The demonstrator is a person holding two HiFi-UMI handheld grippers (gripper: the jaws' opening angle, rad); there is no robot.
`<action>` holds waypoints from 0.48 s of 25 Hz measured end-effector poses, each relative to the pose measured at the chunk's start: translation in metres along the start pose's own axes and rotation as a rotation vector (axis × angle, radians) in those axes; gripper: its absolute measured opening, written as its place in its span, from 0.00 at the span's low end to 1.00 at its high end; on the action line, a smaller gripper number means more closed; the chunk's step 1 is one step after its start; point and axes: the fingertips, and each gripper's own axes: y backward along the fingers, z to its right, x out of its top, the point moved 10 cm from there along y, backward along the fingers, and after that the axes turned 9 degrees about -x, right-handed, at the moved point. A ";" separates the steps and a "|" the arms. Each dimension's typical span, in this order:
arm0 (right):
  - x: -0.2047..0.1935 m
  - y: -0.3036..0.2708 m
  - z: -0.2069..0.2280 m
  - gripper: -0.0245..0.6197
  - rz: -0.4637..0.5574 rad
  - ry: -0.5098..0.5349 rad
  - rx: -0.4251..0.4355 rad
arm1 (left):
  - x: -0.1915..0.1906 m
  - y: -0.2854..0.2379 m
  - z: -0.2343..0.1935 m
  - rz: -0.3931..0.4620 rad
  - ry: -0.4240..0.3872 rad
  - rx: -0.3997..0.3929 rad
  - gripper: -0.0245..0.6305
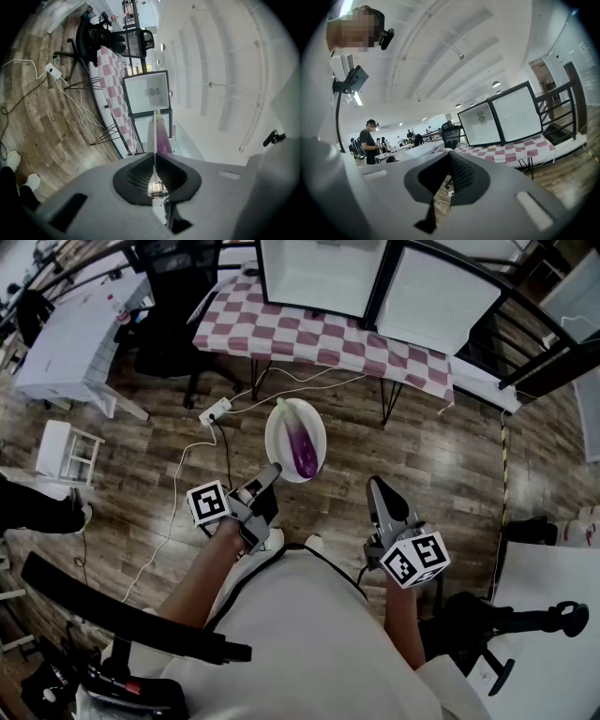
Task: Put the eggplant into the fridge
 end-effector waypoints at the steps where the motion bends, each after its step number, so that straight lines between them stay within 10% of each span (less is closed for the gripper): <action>1: -0.001 0.000 -0.003 0.05 0.001 0.003 0.002 | 0.002 0.001 0.001 0.001 -0.004 -0.003 0.07; 12: -0.003 0.007 -0.022 0.05 0.027 -0.016 0.022 | 0.008 0.012 0.007 -0.008 -0.020 -0.017 0.07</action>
